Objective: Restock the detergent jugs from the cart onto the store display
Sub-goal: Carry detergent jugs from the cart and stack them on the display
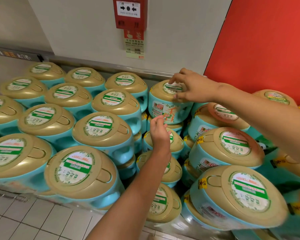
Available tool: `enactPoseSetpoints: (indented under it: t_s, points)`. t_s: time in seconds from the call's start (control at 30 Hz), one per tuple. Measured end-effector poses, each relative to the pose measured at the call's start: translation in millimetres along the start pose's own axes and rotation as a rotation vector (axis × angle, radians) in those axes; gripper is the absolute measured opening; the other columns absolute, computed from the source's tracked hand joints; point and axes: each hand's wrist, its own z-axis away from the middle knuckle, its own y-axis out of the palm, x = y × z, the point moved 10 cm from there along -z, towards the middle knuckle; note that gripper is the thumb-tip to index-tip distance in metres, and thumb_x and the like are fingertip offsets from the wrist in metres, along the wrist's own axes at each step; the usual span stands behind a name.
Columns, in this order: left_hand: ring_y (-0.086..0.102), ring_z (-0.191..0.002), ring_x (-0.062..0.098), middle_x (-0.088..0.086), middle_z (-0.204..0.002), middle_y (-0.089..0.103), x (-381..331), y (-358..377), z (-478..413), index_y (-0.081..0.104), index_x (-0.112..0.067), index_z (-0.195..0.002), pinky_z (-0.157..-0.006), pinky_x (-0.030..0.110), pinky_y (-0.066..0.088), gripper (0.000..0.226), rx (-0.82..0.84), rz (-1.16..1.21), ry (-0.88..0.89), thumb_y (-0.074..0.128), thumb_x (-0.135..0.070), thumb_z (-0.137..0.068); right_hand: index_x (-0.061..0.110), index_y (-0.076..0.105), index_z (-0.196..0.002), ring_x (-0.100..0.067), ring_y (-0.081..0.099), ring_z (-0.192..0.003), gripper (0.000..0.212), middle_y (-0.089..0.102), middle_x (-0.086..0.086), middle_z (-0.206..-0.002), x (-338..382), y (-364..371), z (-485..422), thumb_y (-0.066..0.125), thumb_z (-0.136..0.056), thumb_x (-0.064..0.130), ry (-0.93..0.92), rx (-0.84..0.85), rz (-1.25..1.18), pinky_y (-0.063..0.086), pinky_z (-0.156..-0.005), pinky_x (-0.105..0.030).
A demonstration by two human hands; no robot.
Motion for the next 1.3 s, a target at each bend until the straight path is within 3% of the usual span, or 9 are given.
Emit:
enactPoseSetpoints:
  t_s: [0.13,0.37,0.53,0.77,0.9,1.03,1.13,1.2,1.3]
  points:
    - [0.062,-0.113,0.017,-0.001,-0.119,0.064,-32.5,-2.4,40.2,0.062,-0.024,-0.108,-0.088,0.033,0.053,0.020,0.058,-0.009,0.054,0.044,-0.017,-0.108,0.022,0.068,-0.126,-0.020,0.067,-0.106,0.035,0.061,-0.002,-0.121,32.7,-24.1,49.1,0.076,-0.093,0.031,0.107,-0.094,-0.168,0.051,-0.095,-0.034]
    - [0.069,-0.097,0.015,-0.007,-0.106,0.068,-82.8,-27.2,159.0,0.066,-0.019,-0.105,-0.081,0.029,0.058,0.020,0.362,-0.122,0.315,0.047,-0.013,-0.107,0.012,0.074,-0.109,-0.014,0.068,-0.095,0.016,0.077,-0.008,-0.104,113.3,-33.6,142.2,0.073,-0.094,0.009,0.196,-0.320,-0.513,0.047,-0.083,-0.008]
    - [0.072,-0.095,0.013,-0.014,-0.099,0.072,-138.2,-118.3,221.7,0.066,-0.018,-0.100,-0.078,0.030,0.058,0.019,0.446,-0.091,0.431,0.049,-0.026,-0.095,0.015,0.073,-0.098,-0.010,0.065,-0.087,0.017,0.073,-0.006,-0.098,204.5,-28.9,190.6,0.069,-0.094,-0.002,0.160,-0.511,-0.692,0.051,-0.086,-0.025]
    - [0.071,-0.086,0.024,0.010,-0.094,0.075,-179.0,-349.0,242.1,0.074,-0.021,-0.092,-0.075,0.029,0.058,0.025,0.248,-0.103,0.473,0.049,-0.024,-0.096,0.023,0.073,-0.100,-0.010,0.068,-0.092,0.012,0.074,0.004,-0.097,363.7,36.2,219.6,0.071,-0.095,0.012,-0.001,-0.469,-0.948,0.052,-0.084,-0.019]
    - [0.072,-0.077,0.018,0.009,-0.088,0.076,-186.1,-494.8,249.0,0.073,-0.018,-0.092,-0.070,0.028,0.057,0.024,0.018,-0.153,0.418,0.049,-0.022,-0.093,0.026,0.073,-0.103,-0.013,0.070,-0.097,0.011,0.074,0.005,-0.101,455.3,92.6,204.8,0.070,-0.092,0.024,-0.117,-0.323,-1.037,0.053,-0.089,-0.021]
    - [0.074,-0.089,0.027,0.009,-0.099,0.075,-184.8,-618.5,284.2,0.075,-0.022,-0.095,-0.076,0.031,0.061,0.032,-0.154,-0.233,0.420,0.046,-0.012,-0.100,0.033,0.070,-0.111,-0.015,0.070,-0.102,0.018,0.072,0.007,-0.104,539.1,163.4,180.6,0.068,-0.094,0.027,-0.228,-0.117,-1.005,0.054,-0.091,-0.025]
    - [0.073,-0.093,0.033,0.014,-0.103,0.074,-173.4,-690.1,308.5,0.072,-0.018,-0.101,-0.077,0.034,0.061,0.027,-0.287,-0.202,0.358,0.048,-0.029,-0.093,0.035,0.069,-0.114,-0.019,0.071,-0.104,0.026,0.072,0.007,-0.107,597.0,212.2,161.5,0.067,-0.096,0.016,-0.318,0.039,-0.997,0.056,-0.090,-0.032]
    - [0.072,-0.094,0.034,0.015,-0.104,0.073,-168.0,-727.7,322.1,0.068,-0.011,-0.106,-0.077,0.033,0.061,0.038,-0.368,-0.151,0.341,0.052,-0.040,-0.087,0.040,0.068,-0.110,-0.019,0.071,-0.107,0.033,0.073,0.006,-0.109,630.6,239.1,147.9,0.067,-0.094,0.011,-0.353,0.115,-1.011,0.056,-0.094,-0.036]
    - [0.071,-0.099,0.037,0.016,-0.109,0.072,-159.7,-770.6,335.4,0.066,-0.011,-0.109,-0.082,0.039,0.059,0.042,-0.469,-0.092,0.320,0.051,-0.046,-0.090,0.036,0.071,-0.108,-0.009,0.071,-0.105,0.024,0.075,0.008,-0.110,672.7,278.9,122.7,0.067,-0.097,0.015,-0.336,0.224,-1.043,0.056,-0.093,-0.026]
